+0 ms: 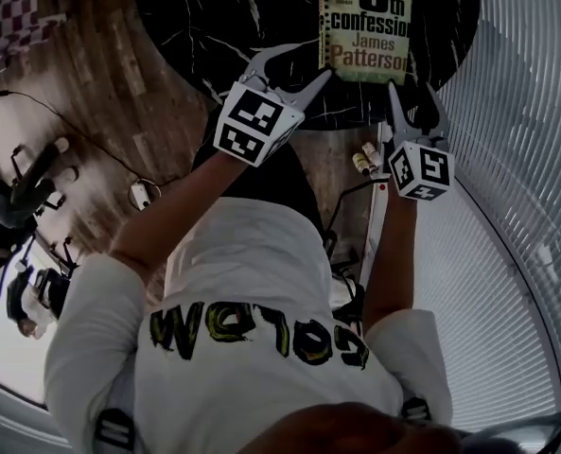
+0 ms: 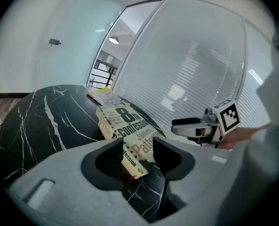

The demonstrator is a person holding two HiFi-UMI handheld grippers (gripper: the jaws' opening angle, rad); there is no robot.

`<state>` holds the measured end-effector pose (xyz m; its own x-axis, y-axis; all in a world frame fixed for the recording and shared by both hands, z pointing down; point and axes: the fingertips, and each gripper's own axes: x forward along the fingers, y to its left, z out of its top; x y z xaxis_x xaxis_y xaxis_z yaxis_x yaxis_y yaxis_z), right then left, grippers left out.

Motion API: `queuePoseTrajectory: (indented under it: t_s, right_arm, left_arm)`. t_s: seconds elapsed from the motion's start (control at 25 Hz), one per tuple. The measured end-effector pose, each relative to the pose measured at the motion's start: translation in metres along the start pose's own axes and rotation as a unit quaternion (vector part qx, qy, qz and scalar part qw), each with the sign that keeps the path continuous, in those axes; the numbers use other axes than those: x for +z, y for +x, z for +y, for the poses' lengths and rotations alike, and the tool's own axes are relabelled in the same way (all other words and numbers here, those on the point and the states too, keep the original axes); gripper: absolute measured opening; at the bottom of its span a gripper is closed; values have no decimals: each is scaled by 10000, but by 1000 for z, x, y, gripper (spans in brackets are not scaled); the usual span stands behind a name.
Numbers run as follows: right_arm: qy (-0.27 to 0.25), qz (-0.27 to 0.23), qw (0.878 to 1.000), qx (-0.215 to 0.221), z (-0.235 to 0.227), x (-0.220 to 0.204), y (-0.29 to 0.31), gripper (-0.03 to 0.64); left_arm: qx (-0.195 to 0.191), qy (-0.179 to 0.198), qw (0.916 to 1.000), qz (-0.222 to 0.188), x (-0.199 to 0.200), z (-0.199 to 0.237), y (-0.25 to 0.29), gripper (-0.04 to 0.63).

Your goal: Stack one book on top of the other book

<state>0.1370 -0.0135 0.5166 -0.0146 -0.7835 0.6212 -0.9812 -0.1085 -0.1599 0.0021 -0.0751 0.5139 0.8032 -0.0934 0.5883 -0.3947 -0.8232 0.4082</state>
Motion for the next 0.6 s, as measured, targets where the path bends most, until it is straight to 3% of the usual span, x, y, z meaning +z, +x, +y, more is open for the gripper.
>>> queuePoseTrajectory:
  t_s: [0.6]
  right_arm:
    - [105,-1366,9887,606,113,112,-80,202]
  left_arm:
    - [-92,596,9963,-612,72,-47,-111,185]
